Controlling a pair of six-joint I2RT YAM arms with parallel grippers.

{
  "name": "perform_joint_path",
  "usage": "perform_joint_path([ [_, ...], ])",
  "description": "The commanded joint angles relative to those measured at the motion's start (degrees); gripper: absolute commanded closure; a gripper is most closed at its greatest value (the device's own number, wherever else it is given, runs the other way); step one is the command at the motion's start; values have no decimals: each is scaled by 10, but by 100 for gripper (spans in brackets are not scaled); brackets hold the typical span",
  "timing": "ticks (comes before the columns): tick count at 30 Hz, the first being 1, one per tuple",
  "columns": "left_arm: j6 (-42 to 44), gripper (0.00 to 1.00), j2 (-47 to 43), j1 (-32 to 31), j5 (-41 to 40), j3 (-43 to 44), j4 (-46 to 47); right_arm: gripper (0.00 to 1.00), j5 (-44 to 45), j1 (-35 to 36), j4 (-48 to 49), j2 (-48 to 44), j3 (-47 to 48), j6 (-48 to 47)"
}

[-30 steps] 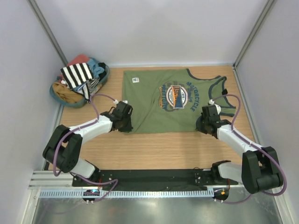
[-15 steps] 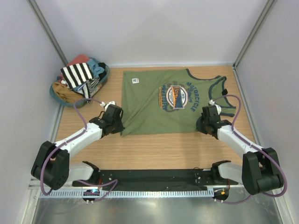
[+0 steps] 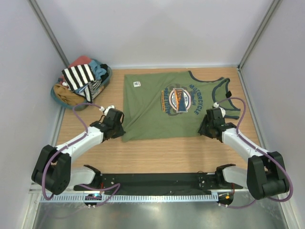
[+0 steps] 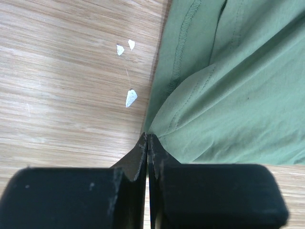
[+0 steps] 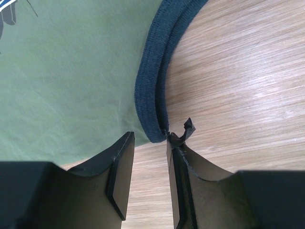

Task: Fold and stack the tank tops

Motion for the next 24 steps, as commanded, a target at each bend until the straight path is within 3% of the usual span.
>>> perform_joint_path([
  [1, 11, 100, -3, 3, -5, 12, 1, 59, -7, 3, 14, 1, 4, -3],
  [11, 21, 100, 11, 3, 6, 22, 6, 57, 10, 4, 1, 74, 41, -7],
  [16, 23, 100, 30, 4, 13, 50, 4, 96, 13, 3, -9, 64, 68, -6],
  [21, 39, 100, 38, 35, 15, 167, -71, 99, -14, 4, -73, 49, 184, -2],
  [24, 16, 100, -15, 35, 16, 157, -71, 99, -3, 3, -112, 6, 189, 8],
])
